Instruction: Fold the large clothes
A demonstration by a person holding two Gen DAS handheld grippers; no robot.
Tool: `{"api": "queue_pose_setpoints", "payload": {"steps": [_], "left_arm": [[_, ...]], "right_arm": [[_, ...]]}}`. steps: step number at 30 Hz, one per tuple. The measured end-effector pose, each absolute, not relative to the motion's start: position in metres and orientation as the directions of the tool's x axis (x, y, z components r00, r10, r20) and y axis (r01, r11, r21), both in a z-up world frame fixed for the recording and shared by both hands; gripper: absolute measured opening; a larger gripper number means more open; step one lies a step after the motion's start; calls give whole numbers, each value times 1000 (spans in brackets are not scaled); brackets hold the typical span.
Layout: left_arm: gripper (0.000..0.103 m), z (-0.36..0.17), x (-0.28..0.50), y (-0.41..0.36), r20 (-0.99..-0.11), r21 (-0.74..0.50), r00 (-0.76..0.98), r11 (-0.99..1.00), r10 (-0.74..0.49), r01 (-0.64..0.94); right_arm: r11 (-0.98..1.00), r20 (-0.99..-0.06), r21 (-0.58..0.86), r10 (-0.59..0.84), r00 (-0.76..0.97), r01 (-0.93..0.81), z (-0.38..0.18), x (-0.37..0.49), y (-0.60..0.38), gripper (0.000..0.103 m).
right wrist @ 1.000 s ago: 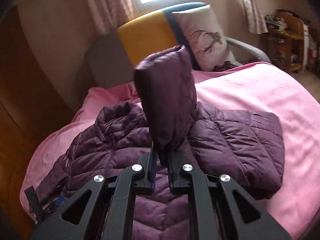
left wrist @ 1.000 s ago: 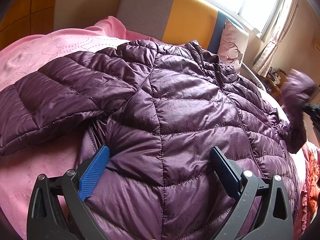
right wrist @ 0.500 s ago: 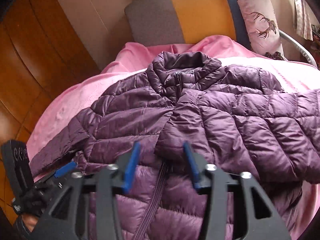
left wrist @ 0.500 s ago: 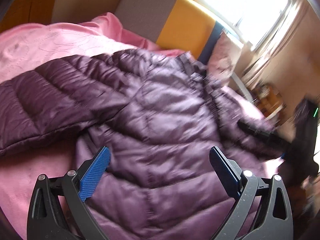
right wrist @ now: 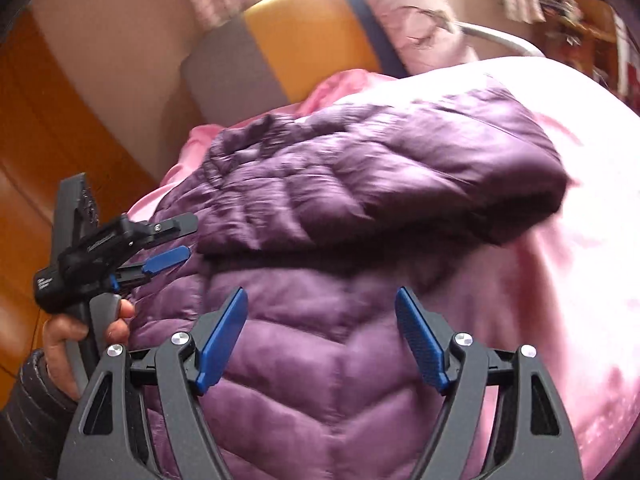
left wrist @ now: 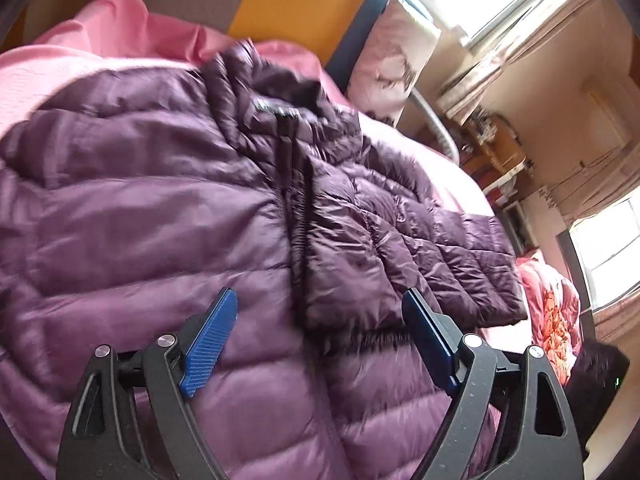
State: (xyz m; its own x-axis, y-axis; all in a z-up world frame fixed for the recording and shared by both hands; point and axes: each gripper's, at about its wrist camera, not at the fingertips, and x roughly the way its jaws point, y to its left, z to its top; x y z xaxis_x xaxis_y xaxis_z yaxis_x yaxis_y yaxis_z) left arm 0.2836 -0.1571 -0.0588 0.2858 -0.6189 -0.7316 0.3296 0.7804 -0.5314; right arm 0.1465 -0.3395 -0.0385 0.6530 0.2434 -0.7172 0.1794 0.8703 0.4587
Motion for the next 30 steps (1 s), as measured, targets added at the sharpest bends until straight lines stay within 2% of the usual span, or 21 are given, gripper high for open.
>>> {"api": "queue_pose_setpoints", "payload": {"steps": [1,2,3,4,5,8,13,18,21,25,30], "left_arm": [[82,-64,288,-167,-743,-525,275,786,-610,325],[66,-67,292,-175,-755,-511,274,797,-595,324],[58,-69,294,-179,-763,-499,273,802,-586,327],[30,-70,296,-185,-772,-481,276,810,-573,336],[10,-69,299,-186,-772,-479,274,808,-574,343],[6,-48,302,-172,-715,-527,327,784,-618,328],[6,-5,301,-127,-626,-576,427,757,-652,310],[6,17,299,-80,-587,-590,498,759,-638,276],[6,16,301,-63,-592,-578,528,777,-609,248],[6,0,304,-35,-644,-535,550,827,-532,173],[6,-36,300,-21,-716,-495,494,858,-493,139]], "right_arm": [[861,-714,471,243,657,193,-41,144,-346,78],[849,-708,485,243,663,207,-43,143,-353,79],[839,-702,500,245,669,217,-44,140,-360,80],[827,-695,516,249,674,226,-45,139,-365,81],[813,-687,534,255,681,234,-47,138,-370,81],[768,-663,587,274,697,256,-52,135,-385,83],[705,-621,654,294,727,274,-55,132,-402,85],[578,-495,792,424,758,195,-53,146,-411,89],[506,-447,842,463,766,185,-58,162,-408,91],[482,-458,846,435,776,229,-62,168,-410,91],[563,-551,780,411,726,274,-56,160,-407,90]]}}
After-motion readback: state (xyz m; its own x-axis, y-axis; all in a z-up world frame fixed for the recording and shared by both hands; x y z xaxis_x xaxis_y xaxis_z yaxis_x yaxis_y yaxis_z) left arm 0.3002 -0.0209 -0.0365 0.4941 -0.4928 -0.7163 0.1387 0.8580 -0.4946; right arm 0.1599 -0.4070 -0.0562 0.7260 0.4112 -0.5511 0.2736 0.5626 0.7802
